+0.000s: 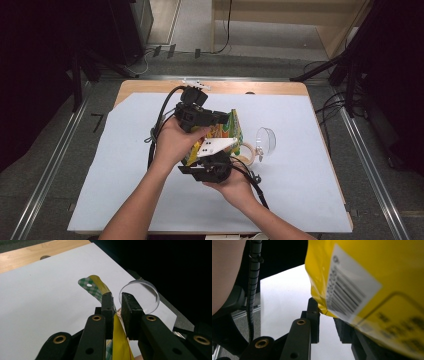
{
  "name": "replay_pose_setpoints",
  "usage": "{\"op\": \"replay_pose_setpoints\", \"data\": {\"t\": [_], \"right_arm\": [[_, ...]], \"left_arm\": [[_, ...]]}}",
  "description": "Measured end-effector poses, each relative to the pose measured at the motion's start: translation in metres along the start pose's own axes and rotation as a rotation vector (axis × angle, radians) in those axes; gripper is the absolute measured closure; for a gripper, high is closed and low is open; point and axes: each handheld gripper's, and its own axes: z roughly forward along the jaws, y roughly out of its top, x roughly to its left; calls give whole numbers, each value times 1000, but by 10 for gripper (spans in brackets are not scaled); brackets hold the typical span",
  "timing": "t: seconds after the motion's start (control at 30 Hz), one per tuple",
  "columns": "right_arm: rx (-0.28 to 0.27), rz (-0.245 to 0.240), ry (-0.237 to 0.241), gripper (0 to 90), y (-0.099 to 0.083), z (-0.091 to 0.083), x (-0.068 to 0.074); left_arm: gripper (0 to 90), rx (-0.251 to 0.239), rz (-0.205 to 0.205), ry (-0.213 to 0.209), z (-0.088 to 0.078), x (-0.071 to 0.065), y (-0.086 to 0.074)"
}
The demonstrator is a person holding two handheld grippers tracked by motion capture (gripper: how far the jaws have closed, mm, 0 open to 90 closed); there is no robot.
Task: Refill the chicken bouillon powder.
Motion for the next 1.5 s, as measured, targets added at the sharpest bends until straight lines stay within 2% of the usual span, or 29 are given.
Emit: {"op": "replay_pose_setpoints", "data": {"t": [0.1, 0.2, 0.53, 0.67, 0.8, 0.93, 1.1, 1.5], "right_arm": [[1, -1, -3, 762, 0, 0, -1], [-1, -10, -15, 762, 0, -1, -3], [-7, -3, 6, 763, 1, -1, -5], [-4, -2, 9, 763, 4, -4, -5], [-5, 16, 22, 762, 4, -4, -5], [-1, 2, 2, 758, 4, -4, -3], [0, 17, 9, 756, 3, -3, -4], [-18, 24, 10, 757, 4, -4, -5]], "left_arm": [[804, 10, 1, -6, 1, 2, 2], [806, -1, 10, 2, 1, 0, 2], [807, 23, 14, 23, 3, -1, 5], [806, 22, 2, 18, 2, -1, 8], [806, 44, -4, 17, 4, 0, 9], [805, 22, -11, 6, 2, 1, 7], [805, 32, -27, 1, 4, 3, 7], [804, 44, -8, 13, 5, -1, 11]]}}
